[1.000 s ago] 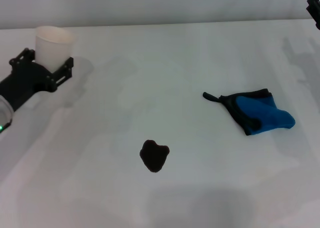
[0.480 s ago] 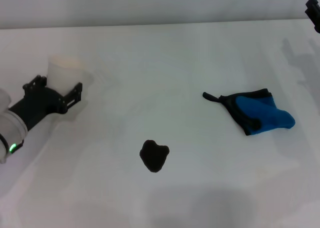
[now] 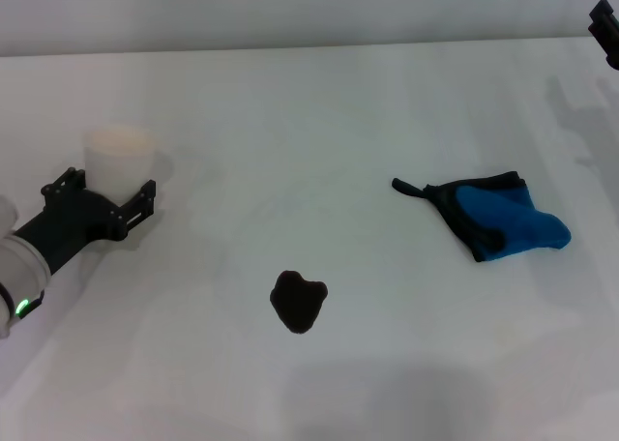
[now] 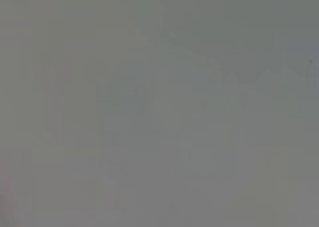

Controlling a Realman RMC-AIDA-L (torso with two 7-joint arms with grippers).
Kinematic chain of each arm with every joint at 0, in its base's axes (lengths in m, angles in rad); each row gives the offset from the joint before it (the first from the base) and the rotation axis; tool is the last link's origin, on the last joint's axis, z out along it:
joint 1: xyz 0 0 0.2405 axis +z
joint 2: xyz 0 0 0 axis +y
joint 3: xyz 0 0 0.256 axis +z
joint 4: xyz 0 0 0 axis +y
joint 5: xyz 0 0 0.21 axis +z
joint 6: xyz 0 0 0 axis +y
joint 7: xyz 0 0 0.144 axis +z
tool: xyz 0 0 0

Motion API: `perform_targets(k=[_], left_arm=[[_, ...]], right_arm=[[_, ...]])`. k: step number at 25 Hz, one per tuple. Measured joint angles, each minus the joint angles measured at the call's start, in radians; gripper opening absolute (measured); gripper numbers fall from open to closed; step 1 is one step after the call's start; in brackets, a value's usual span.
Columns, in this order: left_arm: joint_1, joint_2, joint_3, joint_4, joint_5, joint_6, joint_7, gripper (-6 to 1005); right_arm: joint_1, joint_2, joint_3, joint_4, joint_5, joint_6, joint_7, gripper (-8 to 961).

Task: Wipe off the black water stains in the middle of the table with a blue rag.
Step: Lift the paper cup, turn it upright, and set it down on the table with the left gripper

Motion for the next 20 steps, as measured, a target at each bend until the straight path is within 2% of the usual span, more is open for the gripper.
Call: perform_targets(k=[20], left_arm=[[0.035, -0.001, -0.002, -0.064, -0.037, -0.089, -0.055, 877]], right_arm=[[-0.009, 0.001, -0.027, 0.003, -0.003, 0.006, 0.001, 841]])
